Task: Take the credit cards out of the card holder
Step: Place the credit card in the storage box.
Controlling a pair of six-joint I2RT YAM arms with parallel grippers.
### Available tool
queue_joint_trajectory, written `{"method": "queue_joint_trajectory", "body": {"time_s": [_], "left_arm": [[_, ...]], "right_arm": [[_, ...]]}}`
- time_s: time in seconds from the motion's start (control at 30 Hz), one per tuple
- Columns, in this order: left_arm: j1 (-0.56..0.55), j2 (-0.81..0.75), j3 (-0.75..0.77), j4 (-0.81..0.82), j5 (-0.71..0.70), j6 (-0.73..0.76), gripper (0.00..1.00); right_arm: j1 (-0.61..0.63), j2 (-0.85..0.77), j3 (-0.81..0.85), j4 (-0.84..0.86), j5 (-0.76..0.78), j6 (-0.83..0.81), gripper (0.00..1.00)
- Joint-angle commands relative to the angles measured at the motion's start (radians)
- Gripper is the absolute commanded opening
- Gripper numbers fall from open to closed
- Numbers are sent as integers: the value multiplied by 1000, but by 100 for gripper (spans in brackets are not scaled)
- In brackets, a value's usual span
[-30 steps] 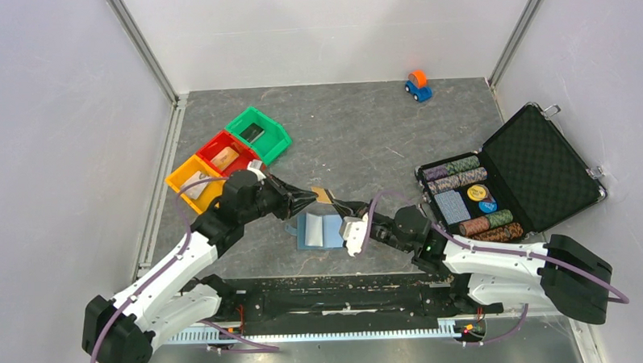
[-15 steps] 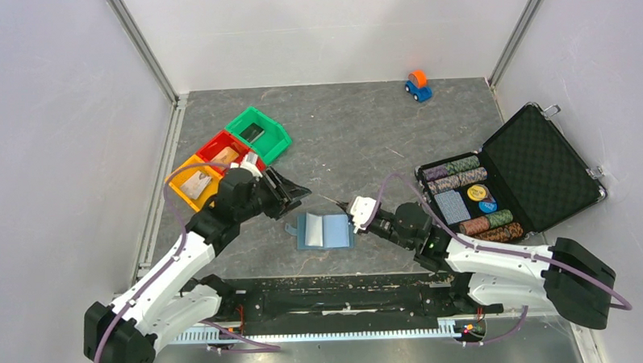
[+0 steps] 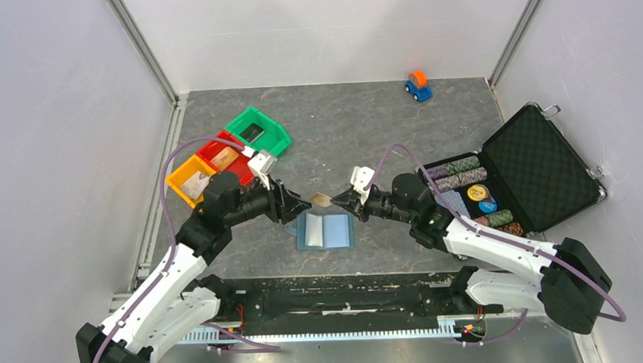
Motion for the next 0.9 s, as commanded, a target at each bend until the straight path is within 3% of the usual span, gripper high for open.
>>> {"method": "queue_joint_trajectory", "body": {"time_s": [0.0, 0.27, 0.5, 0.87], "left_arm": [[-1, -11, 64, 38, 128, 335, 60], [-1, 142, 230, -170, 305, 568, 56], [-1, 189, 285, -292, 420, 665, 54], [-11, 233, 307, -366, 409, 697, 47]], "right_arm": [[-26, 36, 62, -46, -213, 91, 0], [-34, 106, 132, -147, -325, 99, 0], [-37, 108, 137, -154, -345, 115, 0], [-42, 130, 154, -157, -390, 146, 0]]}}
